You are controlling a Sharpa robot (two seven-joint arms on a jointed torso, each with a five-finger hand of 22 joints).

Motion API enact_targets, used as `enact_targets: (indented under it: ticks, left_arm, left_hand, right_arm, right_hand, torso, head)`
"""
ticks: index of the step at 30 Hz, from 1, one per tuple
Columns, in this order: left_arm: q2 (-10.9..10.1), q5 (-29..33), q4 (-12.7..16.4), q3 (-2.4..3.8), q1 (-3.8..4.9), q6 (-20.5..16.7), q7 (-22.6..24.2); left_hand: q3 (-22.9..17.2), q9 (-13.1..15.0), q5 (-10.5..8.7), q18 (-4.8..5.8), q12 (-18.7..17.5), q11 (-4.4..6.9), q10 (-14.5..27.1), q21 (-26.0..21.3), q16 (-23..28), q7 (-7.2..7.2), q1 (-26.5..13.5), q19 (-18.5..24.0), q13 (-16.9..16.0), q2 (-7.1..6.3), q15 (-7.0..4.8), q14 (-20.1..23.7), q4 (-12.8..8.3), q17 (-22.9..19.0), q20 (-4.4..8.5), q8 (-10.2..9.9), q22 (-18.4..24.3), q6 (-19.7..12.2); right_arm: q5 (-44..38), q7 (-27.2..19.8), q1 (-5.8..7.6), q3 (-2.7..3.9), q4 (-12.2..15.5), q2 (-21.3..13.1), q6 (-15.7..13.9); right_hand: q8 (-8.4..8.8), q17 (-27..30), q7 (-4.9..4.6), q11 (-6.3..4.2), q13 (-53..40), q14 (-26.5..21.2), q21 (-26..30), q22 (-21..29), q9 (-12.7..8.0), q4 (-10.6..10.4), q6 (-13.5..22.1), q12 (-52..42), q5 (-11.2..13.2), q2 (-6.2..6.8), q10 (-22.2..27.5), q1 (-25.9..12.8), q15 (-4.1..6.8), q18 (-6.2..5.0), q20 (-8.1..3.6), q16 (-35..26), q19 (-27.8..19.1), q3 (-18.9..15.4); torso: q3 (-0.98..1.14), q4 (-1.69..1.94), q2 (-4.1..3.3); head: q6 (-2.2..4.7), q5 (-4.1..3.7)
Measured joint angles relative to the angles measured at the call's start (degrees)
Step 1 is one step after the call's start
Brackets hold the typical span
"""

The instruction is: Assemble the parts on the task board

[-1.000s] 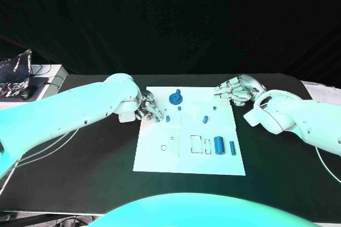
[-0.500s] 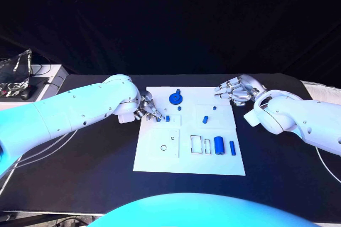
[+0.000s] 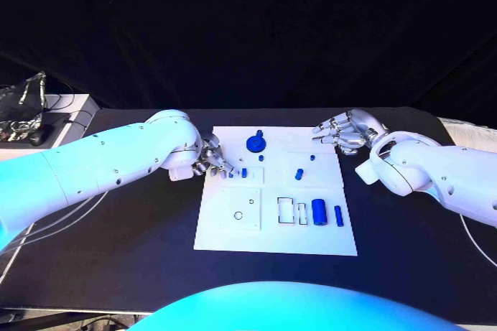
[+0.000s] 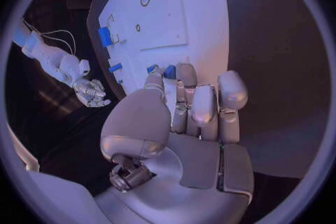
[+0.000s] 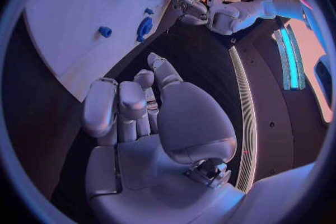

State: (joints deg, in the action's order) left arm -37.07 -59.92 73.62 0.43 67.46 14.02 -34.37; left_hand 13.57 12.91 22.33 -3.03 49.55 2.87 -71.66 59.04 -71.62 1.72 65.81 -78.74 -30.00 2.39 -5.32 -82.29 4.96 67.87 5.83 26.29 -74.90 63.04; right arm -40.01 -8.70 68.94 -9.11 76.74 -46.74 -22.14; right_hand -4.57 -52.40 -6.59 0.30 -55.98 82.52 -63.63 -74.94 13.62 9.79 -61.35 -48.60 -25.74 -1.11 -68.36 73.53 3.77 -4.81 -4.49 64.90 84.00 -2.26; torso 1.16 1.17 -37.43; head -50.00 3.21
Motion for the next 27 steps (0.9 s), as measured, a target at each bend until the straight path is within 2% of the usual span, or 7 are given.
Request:
enact_targets:
  ticks: [4,9,16,19,22,24,27]
  left_arm:
    - [-0.92,0.00,0.96,0.44,-0.23,-0.49,-0.01]
    - [-2.00,0.43,2.44,1.59,-0.26,-1.78,0.15]
    - [-3.28,1.89,4.25,2.85,-0.32,-4.94,1.12]
    - [-4.03,2.51,4.95,3.73,-0.51,-6.86,1.97]
    - [-4.92,3.03,5.53,4.17,-0.66,-8.83,3.13]
    - [-5.59,3.48,5.95,4.36,-0.81,-10.20,4.40]
    - [-6.27,4.09,6.36,4.47,-1.07,-11.98,6.94]
  left_hand:
    - [-0.10,0.43,-2.83,0.00,0.03,0.00,0.00,0.00,0.00,-0.18,-0.82,0.00,-0.15,-0.82,0.00,0.00,1.46,0.00,0.00,0.80,0.00,-0.18]
    - [-2.49,0.51,-10.46,0.00,0.31,0.00,0.00,0.00,0.00,-0.19,-2.37,0.00,-0.19,-3.41,0.00,0.00,6.01,-0.05,0.00,1.30,0.00,-0.19]
    - [-4.89,0.30,-11.67,-0.01,0.14,-0.64,0.67,-2.13,1.30,0.14,-1.87,0.18,-0.11,-5.43,0.37,0.37,8.41,-1.71,-0.07,1.28,0.00,-1.49]
    - [-4.89,-0.41,-11.67,-0.08,-1.51,-1.57,2.75,-5.89,4.13,1.45,-0.99,1.92,1.22,-6.31,1.05,1.86,8.41,-4.78,-0.39,-0.02,0.00,-3.98]
    - [-5.07,-1.56,-11.67,-2.00,-4.38,-2.90,5.16,-13.54,8.86,2.94,0.34,5.09,3.92,-6.98,2.11,5.36,8.23,-10.36,-1.62,-1.51,0.00,-6.61]
    - [-5.73,-2.25,-11.54,-2.68,-6.93,-4.01,7.94,-23.27,14.34,4.05,3.24,9.46,6.26,-6.09,3.20,9.57,6.68,-15.92,-2.76,-2.42,3.21,-8.74]
    - [-7.84,-4.17,-11.06,-2.76,-12.37,-5.76,12.63,-32.90,21.29,5.32,10.79,13.05,11.94,-2.65,4.91,15.20,0.67,-23.17,-4.98,-4.22,9.65,-11.95]
  right_arm:
    - [0.00,-0.01,-0.02,0.00,0.00,-0.01,0.00]
    - [0.00,-0.01,-0.06,0.00,-0.01,-0.02,0.00]
    - [0.01,-0.02,-0.10,0.00,-0.03,0.00,0.00]
    - [0.01,-0.03,-0.12,0.00,-0.02,-0.03,-0.01]
    - [0.01,-0.04,-0.12,0.00,-0.01,-0.13,-0.03]
    - [0.01,-0.07,-0.12,0.00,0.01,-0.17,-0.06]
    - [0.02,-0.17,-0.13,0.00,0.03,-0.21,-0.14]
  right_hand:
    - [0.00,0.00,0.00,0.00,0.00,0.00,0.00,0.00,0.00,0.00,0.00,0.00,0.00,0.00,0.00,0.00,0.00,0.00,0.00,0.00,0.00,0.00]
    - [0.00,0.00,0.01,0.02,0.00,0.00,0.00,0.00,0.00,0.00,0.00,0.00,0.00,0.00,-0.02,0.00,0.00,0.00,0.00,0.00,0.00,0.00]
    - [0.00,0.00,0.01,0.03,0.00,0.00,0.00,0.01,0.00,0.00,0.01,0.00,0.00,0.00,-0.03,0.00,0.00,0.00,0.00,0.00,0.00,0.00]
    - [0.00,0.00,0.03,0.09,0.00,0.00,0.00,0.01,0.00,0.00,0.02,0.00,0.00,0.00,-0.09,0.00,0.00,0.00,0.00,0.00,0.00,0.00]
    - [0.00,0.00,0.03,0.09,0.00,0.00,0.00,0.01,0.00,0.00,0.03,0.00,0.00,0.00,-0.09,0.00,0.00,0.00,0.00,0.00,0.00,0.00]
    - [0.00,0.00,0.10,0.09,0.00,0.00,0.00,0.01,0.00,0.00,0.09,0.00,0.00,0.00,-0.09,0.00,0.00,0.00,0.00,0.00,0.00,0.00]
    - [0.00,0.00,0.10,0.10,0.00,0.00,0.00,0.02,0.00,0.00,0.10,0.00,0.00,0.00,-0.10,0.00,0.00,0.00,0.00,0.00,0.00,0.00]
  torso:
    - [0.00,0.00,-0.01]
    - [-0.01,0.02,0.00]
    - [0.00,0.03,0.01]
    - [0.00,0.00,0.01]
    - [0.00,-0.02,0.01]
    - [0.03,-0.01,0.01]
    - [0.04,-0.01,0.01]
  head:
    - [0.00,-0.01]
    - [0.00,-0.06]
    - [0.00,0.04]
    - [0.00,0.04]
    - [0.00,-0.01]
    - [0.00,-0.07]
    - [0.00,-0.12]
